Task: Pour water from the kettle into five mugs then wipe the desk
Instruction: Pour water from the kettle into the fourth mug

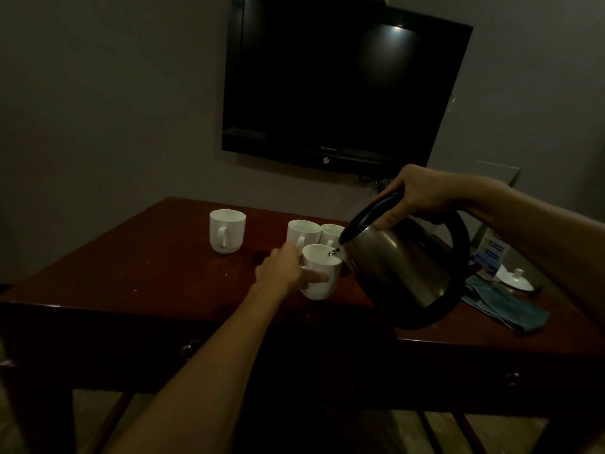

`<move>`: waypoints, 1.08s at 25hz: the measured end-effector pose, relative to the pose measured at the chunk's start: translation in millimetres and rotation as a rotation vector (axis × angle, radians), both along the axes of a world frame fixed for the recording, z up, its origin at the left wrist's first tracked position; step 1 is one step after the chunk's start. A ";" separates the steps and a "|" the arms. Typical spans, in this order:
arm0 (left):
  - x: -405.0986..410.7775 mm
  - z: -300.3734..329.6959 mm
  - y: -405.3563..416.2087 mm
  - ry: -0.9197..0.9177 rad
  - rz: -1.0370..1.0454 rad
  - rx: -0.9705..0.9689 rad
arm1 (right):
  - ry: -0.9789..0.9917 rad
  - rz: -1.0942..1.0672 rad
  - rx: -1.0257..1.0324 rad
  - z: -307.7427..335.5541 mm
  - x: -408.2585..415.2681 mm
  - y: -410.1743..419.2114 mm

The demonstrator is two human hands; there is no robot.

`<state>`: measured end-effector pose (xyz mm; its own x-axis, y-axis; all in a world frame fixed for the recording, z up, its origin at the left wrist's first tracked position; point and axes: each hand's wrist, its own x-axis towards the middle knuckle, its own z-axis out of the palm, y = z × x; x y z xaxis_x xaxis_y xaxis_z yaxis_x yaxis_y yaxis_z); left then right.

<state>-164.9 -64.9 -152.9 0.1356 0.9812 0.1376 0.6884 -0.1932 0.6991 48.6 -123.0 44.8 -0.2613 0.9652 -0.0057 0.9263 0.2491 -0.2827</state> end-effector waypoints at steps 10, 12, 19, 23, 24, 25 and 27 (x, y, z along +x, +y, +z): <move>-0.8 -0.8 0.3 -0.004 -0.005 -0.002 | -0.021 -0.006 0.019 1.0 -4.7 -2.2; -1.3 -1.4 0.8 0.000 -0.005 -0.003 | -0.030 -0.002 0.024 0.9 -5.8 -2.7; -1.5 1.9 -2.0 0.005 -0.005 -0.002 | -0.040 -0.011 0.026 1.6 -7.6 -0.1; -2.6 0.9 -1.7 0.002 -0.023 0.000 | -0.043 -0.016 0.009 3.4 -10.3 -0.5; -2.6 0.9 -2.1 -0.004 -0.026 -0.001 | -0.053 -0.013 0.013 3.8 -11.3 -1.2; -2.6 1.5 -3.4 -0.010 -0.028 0.002 | -0.063 -0.009 0.019 4.0 -12.1 -2.0; -2.7 3.2 -6.4 -0.016 -0.029 0.008 | -0.076 -0.003 0.025 3.9 -13.0 -2.5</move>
<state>-167.7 -71.3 -149.6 0.1616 0.9757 0.1476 0.6710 -0.2184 0.7086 35.6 -125.5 48.6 -0.2581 0.9661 -0.0010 0.9457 0.2524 -0.2048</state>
